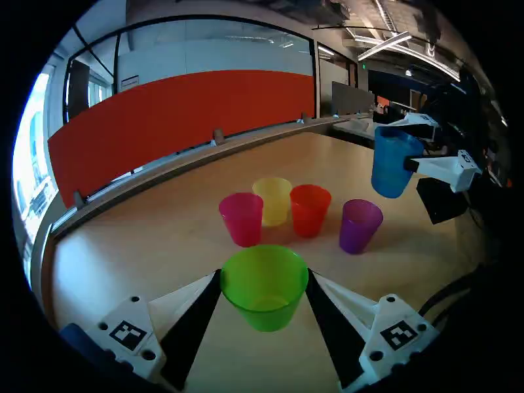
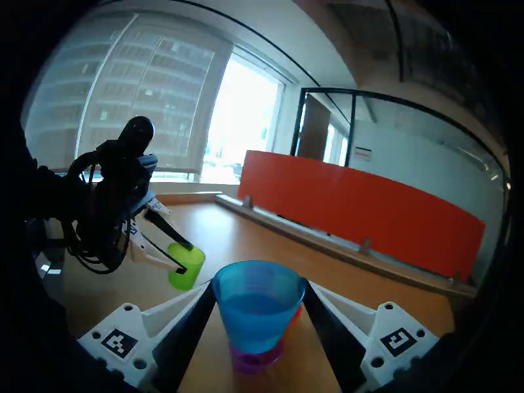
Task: Pour water
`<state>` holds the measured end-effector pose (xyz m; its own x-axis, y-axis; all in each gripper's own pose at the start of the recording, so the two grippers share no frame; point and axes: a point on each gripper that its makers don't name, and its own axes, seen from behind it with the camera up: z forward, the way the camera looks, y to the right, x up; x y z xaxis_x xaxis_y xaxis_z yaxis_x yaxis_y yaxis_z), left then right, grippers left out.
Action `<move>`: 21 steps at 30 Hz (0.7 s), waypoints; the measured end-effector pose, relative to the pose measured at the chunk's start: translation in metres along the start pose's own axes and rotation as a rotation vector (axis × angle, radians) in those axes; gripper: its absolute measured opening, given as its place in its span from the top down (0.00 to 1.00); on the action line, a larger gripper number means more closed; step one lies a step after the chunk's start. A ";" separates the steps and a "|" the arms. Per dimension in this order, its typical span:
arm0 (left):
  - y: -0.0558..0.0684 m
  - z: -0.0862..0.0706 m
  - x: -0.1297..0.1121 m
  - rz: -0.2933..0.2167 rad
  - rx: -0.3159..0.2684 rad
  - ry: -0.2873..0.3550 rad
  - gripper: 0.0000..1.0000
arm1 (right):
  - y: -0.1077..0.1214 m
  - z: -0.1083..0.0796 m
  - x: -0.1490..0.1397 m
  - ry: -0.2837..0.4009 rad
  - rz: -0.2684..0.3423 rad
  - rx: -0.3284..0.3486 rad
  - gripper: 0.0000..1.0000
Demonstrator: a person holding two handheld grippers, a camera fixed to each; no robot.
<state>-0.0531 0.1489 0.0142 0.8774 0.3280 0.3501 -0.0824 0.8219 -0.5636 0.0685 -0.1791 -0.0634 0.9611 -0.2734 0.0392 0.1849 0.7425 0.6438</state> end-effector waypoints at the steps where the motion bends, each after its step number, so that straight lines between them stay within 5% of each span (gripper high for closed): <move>1: 0.000 0.001 -0.002 -0.002 -0.004 -0.003 0.12 | 0.003 -0.001 -0.002 -0.004 0.002 -0.006 0.06; 21: -0.006 0.022 -0.031 -0.028 -0.018 -0.056 0.12 | 0.048 -0.014 -0.036 -0.081 0.019 -0.083 0.06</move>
<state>-0.0901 0.1436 0.0230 0.8516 0.3311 0.4064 -0.0494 0.8225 -0.5666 0.0460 -0.1250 -0.0443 0.9456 -0.3046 0.1145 0.1862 0.7950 0.5773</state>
